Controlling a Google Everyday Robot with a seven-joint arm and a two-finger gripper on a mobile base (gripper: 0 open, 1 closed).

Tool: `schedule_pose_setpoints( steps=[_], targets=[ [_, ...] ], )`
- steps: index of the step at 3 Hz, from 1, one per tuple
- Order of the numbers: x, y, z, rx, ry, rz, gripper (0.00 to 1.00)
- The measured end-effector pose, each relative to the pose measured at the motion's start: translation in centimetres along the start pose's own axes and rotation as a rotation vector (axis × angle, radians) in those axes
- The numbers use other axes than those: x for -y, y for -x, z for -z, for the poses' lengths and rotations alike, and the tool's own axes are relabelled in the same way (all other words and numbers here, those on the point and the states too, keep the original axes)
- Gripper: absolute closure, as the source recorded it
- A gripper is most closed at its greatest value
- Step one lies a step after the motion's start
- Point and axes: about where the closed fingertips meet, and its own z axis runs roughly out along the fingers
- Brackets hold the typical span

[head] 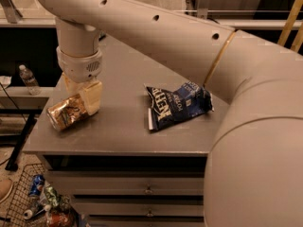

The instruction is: Place orange can upright

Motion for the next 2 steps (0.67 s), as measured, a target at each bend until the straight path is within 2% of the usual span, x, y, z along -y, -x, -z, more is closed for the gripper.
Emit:
schedule_pose_setpoints(
  steps=[1,2],
  targets=[
    [-0.72,1.27,-0.42,0.01,0.016,0.018,0.87],
    [-0.99,2.12,-0.68,0.023,0.024,0.034,1.0]
  ],
)
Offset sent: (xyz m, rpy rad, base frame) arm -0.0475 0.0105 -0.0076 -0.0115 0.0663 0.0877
